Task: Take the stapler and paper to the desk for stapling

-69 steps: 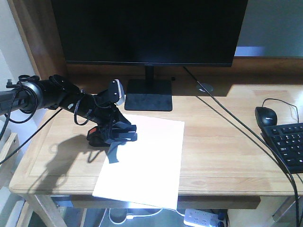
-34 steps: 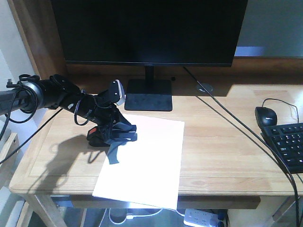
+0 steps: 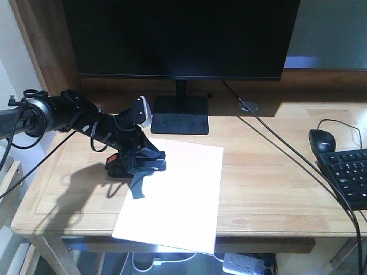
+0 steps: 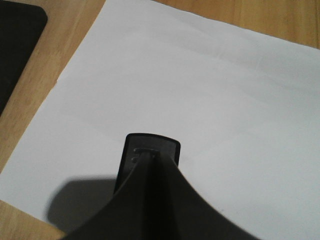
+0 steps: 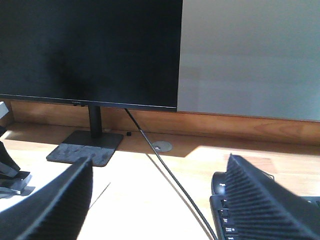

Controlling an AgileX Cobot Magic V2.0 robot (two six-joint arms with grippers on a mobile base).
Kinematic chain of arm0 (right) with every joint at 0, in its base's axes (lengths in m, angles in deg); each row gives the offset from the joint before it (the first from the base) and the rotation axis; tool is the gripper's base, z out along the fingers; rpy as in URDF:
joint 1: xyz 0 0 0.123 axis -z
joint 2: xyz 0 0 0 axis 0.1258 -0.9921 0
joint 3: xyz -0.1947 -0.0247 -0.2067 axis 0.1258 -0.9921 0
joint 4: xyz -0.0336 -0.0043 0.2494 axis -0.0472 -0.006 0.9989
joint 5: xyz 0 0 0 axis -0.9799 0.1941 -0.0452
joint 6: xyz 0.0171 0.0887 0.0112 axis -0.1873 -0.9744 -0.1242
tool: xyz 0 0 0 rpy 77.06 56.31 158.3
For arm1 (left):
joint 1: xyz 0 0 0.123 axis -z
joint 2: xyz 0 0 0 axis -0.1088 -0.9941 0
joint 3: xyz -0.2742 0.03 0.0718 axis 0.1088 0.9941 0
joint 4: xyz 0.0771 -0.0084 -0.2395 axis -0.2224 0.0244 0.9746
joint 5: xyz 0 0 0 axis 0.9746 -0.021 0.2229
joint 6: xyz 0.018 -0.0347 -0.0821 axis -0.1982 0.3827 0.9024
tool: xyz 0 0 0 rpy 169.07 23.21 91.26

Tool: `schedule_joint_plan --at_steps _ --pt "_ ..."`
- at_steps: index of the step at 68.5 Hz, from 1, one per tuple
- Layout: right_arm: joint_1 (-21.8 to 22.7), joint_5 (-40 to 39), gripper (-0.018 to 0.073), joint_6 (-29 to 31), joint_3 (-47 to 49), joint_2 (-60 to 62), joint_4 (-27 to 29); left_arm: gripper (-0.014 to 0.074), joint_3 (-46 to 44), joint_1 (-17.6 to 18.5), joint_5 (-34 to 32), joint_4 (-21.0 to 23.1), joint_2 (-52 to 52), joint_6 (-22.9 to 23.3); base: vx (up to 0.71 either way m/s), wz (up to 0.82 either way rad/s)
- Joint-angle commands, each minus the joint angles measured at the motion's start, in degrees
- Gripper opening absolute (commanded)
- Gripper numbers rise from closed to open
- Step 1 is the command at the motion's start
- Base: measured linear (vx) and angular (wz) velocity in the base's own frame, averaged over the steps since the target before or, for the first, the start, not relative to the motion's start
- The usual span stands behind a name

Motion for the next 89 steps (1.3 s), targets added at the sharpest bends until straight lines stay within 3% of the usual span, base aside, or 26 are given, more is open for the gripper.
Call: schedule_joint_plan --at_steps 1,30,38,44,53,73,82,89 --pt "0.33 -3.64 0.0528 0.38 1.42 -0.77 -1.34 -0.0006 -0.09 0.33 0.47 -3.95 1.51 2.05 0.00 0.00" --pt "0.33 -3.64 0.0528 0.38 1.42 -0.77 -1.34 -0.0006 -0.09 0.33 2.65 -3.95 1.69 3.84 0.00 0.00" --pt "0.33 -3.64 0.0528 0.38 1.42 -0.77 -1.34 -0.0006 -0.09 0.06 2.83 -4.77 3.99 9.00 0.00 0.00" --pt "0.33 -3.64 0.0528 0.38 1.42 -0.77 -1.34 -0.0006 -0.09 -0.15 2.55 -8.09 7.25 14.34 0.00 0.00" --pt "0.33 -3.64 0.0528 0.38 1.42 -0.77 -1.34 -0.0006 -0.09 -0.22 2.36 -16.30 13.49 24.25 0.00 0.00" --pt "0.33 -3.64 0.0528 0.38 1.42 -0.77 -1.34 -0.0006 -0.09 -0.22 2.28 -43.79 28.85 58.02 0.00 0.00" --pt "0.33 -3.64 0.0528 0.38 1.42 -0.77 -1.34 -0.0006 -0.09 -0.22 3.81 -50.00 34.70 76.47 0.00 0.00" --pt "0.33 -3.64 0.0528 0.38 1.42 -0.77 -1.34 -0.0006 -0.09 -0.22 5.56 -54.66 39.54 86.09 0.00 0.00"
